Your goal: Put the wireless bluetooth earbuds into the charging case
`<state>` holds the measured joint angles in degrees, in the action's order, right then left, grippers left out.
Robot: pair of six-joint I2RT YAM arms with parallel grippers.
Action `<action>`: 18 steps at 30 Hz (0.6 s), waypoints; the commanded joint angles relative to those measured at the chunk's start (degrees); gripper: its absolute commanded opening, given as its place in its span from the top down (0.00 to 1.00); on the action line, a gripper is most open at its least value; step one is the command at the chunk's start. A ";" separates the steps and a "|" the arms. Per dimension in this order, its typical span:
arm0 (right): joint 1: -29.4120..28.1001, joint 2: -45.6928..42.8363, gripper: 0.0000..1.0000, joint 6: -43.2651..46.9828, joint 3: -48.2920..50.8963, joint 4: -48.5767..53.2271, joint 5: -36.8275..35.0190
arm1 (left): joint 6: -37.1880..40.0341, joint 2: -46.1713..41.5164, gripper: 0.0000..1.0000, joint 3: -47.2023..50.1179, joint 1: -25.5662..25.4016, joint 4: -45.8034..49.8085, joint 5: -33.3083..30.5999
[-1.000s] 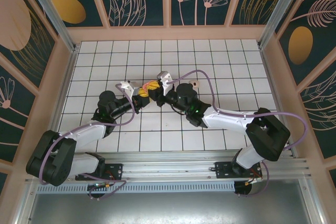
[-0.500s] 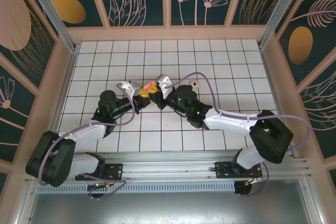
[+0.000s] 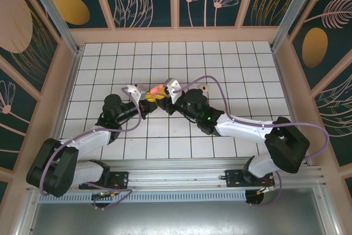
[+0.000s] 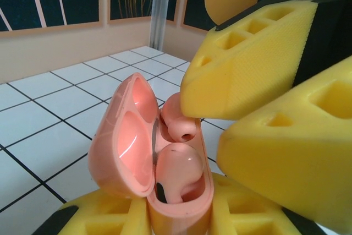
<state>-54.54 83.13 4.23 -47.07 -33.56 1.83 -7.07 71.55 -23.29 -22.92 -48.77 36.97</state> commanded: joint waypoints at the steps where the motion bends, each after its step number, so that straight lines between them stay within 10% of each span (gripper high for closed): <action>1: -0.74 -1.65 0.63 0.92 0.68 1.64 1.28 | 1.10 -1.42 0.76 -2.46 0.15 -2.73 0.16; 18: 0.35 -5.44 0.55 -1.48 0.10 0.26 6.64 | 4.26 -1.02 0.76 -2.05 0.02 -1.24 1.98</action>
<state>-54.43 80.23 3.88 -47.07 -32.18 6.66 -4.45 71.40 -23.70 -22.92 -48.82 37.32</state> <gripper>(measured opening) 0.451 0.241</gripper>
